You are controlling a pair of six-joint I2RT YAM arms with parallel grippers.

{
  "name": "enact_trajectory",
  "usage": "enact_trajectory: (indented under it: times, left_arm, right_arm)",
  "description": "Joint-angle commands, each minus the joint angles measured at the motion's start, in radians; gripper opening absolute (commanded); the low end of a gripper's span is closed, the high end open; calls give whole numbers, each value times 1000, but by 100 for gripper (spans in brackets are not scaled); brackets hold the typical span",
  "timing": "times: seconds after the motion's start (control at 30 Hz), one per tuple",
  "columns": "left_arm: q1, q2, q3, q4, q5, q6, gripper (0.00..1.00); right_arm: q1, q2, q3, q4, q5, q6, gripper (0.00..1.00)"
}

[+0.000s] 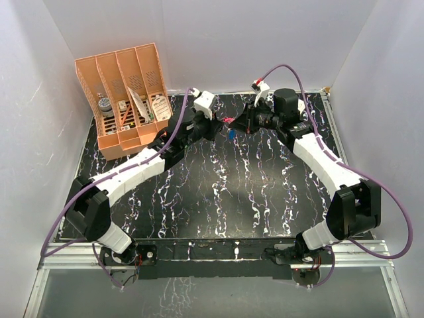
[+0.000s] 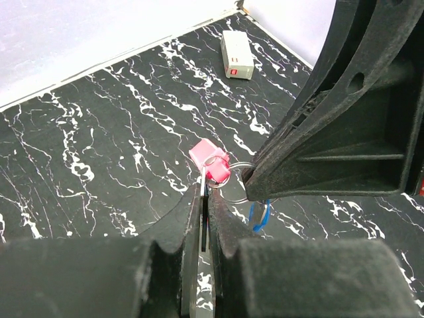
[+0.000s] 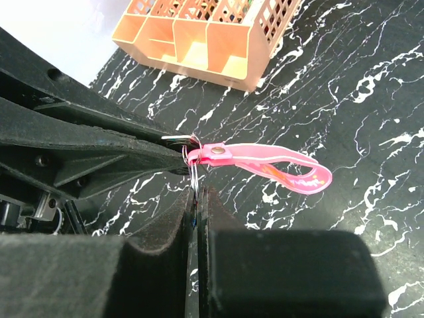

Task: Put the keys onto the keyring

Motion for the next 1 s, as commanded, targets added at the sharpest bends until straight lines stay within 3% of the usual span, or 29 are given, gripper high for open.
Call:
enact_trajectory:
  times: [0.0,0.53,0.7,0.97]
  left_arm:
    - [9,-16,76,58,-6,-10,2]
    - [9,18,142,-61,14,-21,5]
    - [10,16,154,-88,-17,-1,14]
    - [10,-23,125,-34,-5,-10,19]
  right_arm:
    - [8,2,28,-105,18,-75,0]
    - [26,-1,54,-195,109,-166,0]
    - [30,-6,60,-217,137,-184,0]
    - [34,-6,62,-232,179,-196,0]
